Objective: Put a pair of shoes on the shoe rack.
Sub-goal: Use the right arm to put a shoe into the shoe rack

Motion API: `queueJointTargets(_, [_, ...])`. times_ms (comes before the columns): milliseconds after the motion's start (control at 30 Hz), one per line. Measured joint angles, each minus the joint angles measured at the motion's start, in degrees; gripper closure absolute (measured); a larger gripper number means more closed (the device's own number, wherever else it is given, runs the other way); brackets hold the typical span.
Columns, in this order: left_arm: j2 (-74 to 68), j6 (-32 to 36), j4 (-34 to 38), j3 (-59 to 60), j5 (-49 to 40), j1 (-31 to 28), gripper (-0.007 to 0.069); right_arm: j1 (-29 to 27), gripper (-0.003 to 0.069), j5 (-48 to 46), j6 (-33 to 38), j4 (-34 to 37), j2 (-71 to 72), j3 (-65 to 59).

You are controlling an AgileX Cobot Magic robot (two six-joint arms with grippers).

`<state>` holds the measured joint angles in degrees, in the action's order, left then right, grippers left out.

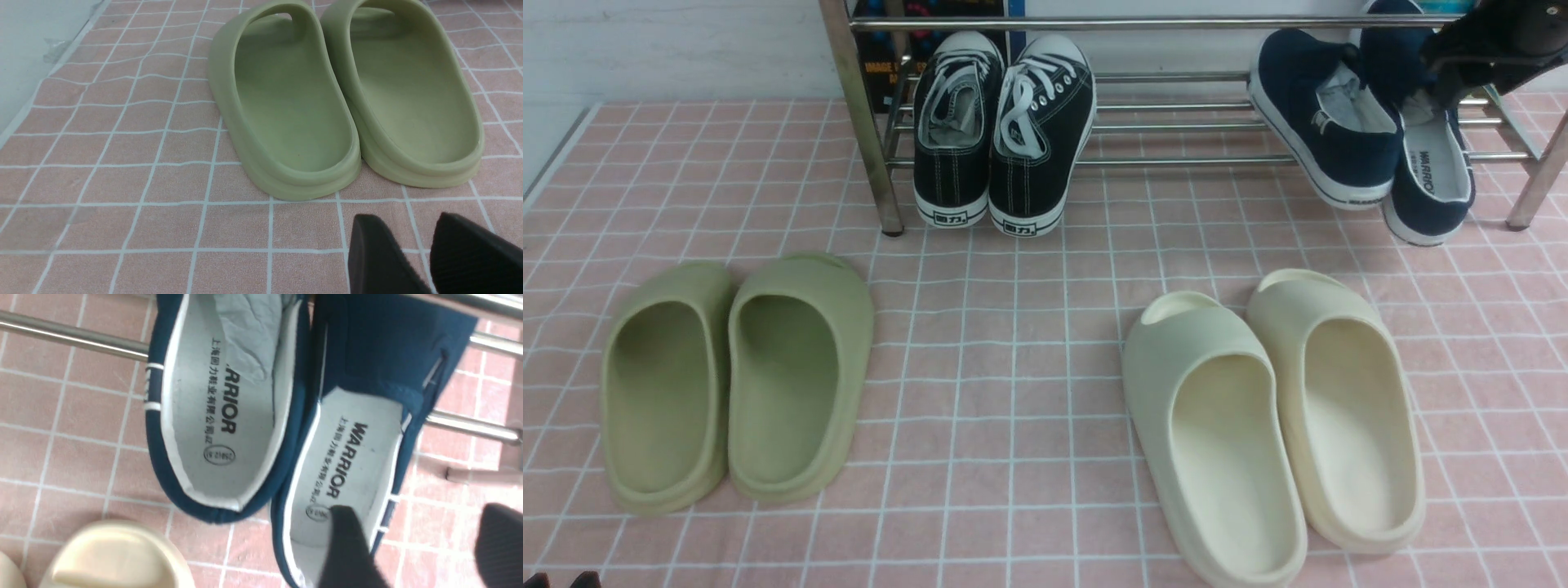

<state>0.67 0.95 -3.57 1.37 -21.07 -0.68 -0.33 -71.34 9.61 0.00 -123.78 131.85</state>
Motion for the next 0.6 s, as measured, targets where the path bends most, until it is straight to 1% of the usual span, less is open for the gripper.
queueJointTargets(67, [0.00,0.00,0.00,0.00,0.00,0.00,0.0384,-0.06,0.0365,0.00,-0.37,-0.46,1.45,-3.02])
queueJointTargets(133, [0.00,0.00,0.00,0.00,0.00,0.00,0.0384,-0.06,0.0476,0.00,-0.74,-0.56,3.56,-8.22])
queueJointTargets(167, [0.00,0.00,-0.05,0.00,0.00,0.00,0.0384,-0.06,0.0487,0.00,-0.77,-0.56,3.80,-9.31])
queueJointTargets(200, [0.00,0.00,-0.05,0.00,0.00,0.00,0.0384,-0.06,0.0559,0.09,-0.92,-0.56,5.45,-13.48])
queueJointTargets(233, [0.00,0.00,-0.05,0.00,0.00,0.00,0.0384,-0.06,0.0617,0.09,-1.04,-0.56,6.91,-16.62])
queueJointTargets(267, [0.00,0.00,-0.05,0.00,0.00,0.00,0.0384,-0.06,0.0634,0.09,-1.10,-0.56,7.16,-17.89])
queueJointTargets(300, [0.00,0.00,-0.05,0.00,0.00,0.00,0.0384,-0.06,0.0666,0.14,-1.09,-0.56,8.86,-21.71])
queueJointTargets(367, [0.00,0.00,-0.05,0.00,0.00,0.00,0.0384,-0.06,0.0676,0.46,-1.09,-0.56,11.06,-28.58])
queueJointTargets(400, [0.00,0.00,-0.05,0.00,0.00,0.00,0.0384,-0.06,0.0676,0.55,-1.09,-0.56,11.20,-29.18])
queueJointTargets(433, [0.00,0.00,-0.05,0.00,0.00,0.00,0.0384,-0.06,0.0676,2.57,-1.22,-0.56,11.82,-33.97])
queueJointTargets(467, [0.00,0.00,-0.05,0.00,0.00,0.00,0.0384,-0.06,0.0676,3.32,-1.21,-0.56,11.82,-34.44])
queueJointTargets(500, [0.00,0.00,-0.05,0.00,0.00,0.00,0.0384,-0.06,0.0676,6.53,-1.60,-0.56,11.51,-37.83])
queueJointTargets(600, [0.00,0.00,-0.05,0.00,0.00,0.00,0.0384,-0.06,0.0676,13.91,-3.95,-0.50,9.45,-41.09])
